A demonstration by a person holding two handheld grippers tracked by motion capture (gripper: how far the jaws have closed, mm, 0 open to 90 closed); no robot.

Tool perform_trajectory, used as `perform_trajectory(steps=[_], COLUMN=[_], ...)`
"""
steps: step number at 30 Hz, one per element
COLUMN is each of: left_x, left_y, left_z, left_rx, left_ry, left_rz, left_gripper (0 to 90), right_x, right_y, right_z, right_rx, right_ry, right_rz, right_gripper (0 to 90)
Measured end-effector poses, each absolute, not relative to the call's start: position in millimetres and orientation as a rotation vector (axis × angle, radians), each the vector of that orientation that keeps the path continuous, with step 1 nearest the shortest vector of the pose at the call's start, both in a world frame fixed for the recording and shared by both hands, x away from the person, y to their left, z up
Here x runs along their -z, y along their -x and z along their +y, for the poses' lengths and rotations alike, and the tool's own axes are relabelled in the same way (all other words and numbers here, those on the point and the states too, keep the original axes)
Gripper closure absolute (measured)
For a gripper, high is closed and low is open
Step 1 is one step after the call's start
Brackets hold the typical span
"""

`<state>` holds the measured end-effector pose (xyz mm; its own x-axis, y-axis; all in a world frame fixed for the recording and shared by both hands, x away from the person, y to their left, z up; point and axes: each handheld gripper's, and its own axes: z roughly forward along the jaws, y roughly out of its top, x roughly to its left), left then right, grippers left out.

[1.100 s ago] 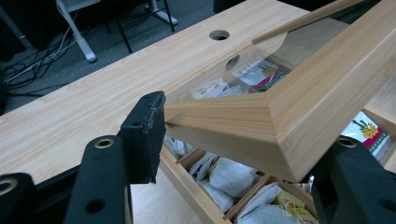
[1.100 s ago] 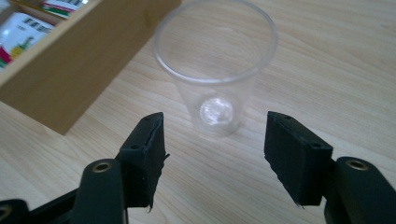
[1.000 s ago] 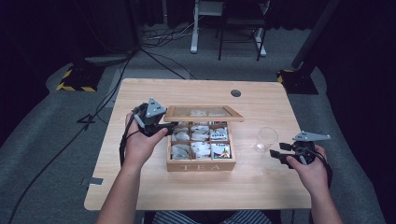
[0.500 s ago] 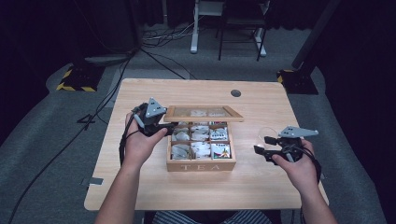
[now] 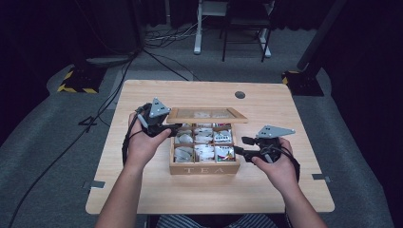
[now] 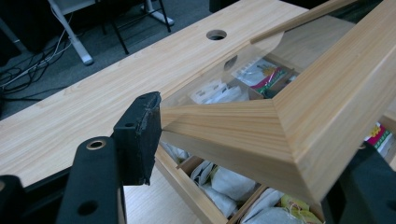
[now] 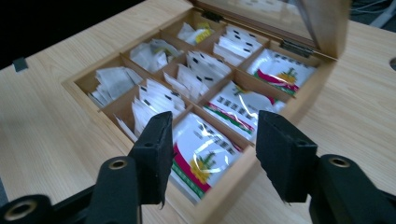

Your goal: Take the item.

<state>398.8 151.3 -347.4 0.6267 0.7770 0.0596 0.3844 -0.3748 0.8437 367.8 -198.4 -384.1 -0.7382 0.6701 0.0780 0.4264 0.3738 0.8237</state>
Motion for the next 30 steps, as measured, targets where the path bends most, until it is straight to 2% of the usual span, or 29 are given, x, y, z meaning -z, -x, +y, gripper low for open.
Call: perform_trajectory(steps=[5, 12, 19, 30], left_x=[348.4, 349.4, 348.8, 349.6], left_y=[-399.8, -398.7, -400.0, -397.5], left_z=[151.7, 150.6, 151.6, 150.1], left_rx=[-0.572, -0.586, -0.583, -0.591], left_ry=[-1.993, -2.01, -2.008, -2.013], left_rz=[0.91, 0.909, 0.902, 0.905], left_gripper=[38.6, 39.1, 38.8, 39.0], right_x=[383.8, 385.9, 387.5, 391.8], right_y=[-368.7, -370.8, -371.7, -372.2], right_z=[-181.6, -153.8, -129.6, -98.0], right_rx=[-1.319, -1.311, -1.389, -1.376], right_ry=[-0.936, -0.891, -0.846, -0.784], right_rz=[2.383, 2.418, 2.461, 2.458], right_gripper=[55.2, 55.7, 60.4, 54.8])
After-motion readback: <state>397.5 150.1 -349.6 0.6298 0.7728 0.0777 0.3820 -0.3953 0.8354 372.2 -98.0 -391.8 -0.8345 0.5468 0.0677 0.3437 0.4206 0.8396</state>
